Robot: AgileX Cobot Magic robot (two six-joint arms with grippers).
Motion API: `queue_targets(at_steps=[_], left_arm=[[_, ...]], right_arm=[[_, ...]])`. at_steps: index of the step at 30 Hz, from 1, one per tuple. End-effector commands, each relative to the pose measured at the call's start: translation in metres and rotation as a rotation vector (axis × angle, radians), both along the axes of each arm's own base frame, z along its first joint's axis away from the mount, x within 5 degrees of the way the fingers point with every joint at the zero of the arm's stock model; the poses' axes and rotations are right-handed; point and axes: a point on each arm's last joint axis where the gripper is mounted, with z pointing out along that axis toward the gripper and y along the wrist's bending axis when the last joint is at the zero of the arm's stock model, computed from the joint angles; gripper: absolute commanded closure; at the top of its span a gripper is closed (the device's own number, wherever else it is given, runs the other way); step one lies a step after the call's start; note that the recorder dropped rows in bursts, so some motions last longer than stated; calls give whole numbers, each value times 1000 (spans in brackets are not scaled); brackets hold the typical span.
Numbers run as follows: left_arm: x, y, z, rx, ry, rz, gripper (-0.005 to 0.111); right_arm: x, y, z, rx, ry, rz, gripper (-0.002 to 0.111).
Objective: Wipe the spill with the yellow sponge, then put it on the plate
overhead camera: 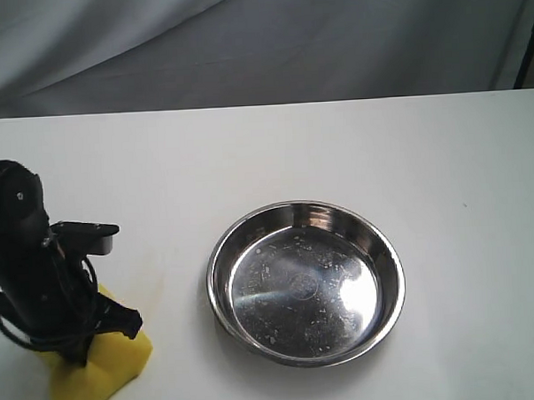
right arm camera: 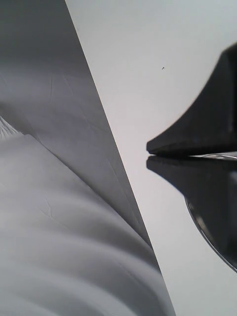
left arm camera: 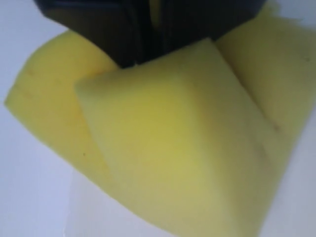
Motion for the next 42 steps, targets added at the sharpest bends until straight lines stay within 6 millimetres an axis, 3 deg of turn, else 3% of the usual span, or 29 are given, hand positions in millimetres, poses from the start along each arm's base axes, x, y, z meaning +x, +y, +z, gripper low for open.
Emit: queue_targets(at_steps=[1, 8, 12, 15, 21, 27, 33, 37, 42], left_arm=[[17, -14, -10, -8, 125, 23, 107], [78, -39, -13, -84, 10, 58, 107], [97, -47, -11, -111, -18, 67, 107], [93, -50, -10, -130, 33, 81, 107], [61, -59, -11, -74, 250, -21, 107], [38, -76, -22, -32, 266, -131, 107], [21, -77, -31, 41, 291, -208, 107], [24, -74, -36, 51, 243, -188, 107], [44, -55, -39, 39, 145, -47, 107]], right_arm=[[0, 0, -1, -4, -2, 1, 108], [0, 0, -1, -4, -2, 1, 108], [0, 0, -1, -4, -2, 1, 108], [0, 0, -1, -4, -2, 1, 108], [0, 0, -1, -4, -2, 1, 108], [0, 0, -1, -4, -2, 1, 108], [0, 0, -1, -4, -2, 1, 108], [0, 0, -1, -2, -2, 1, 108], [0, 0, -1, 17, -1, 3, 108]])
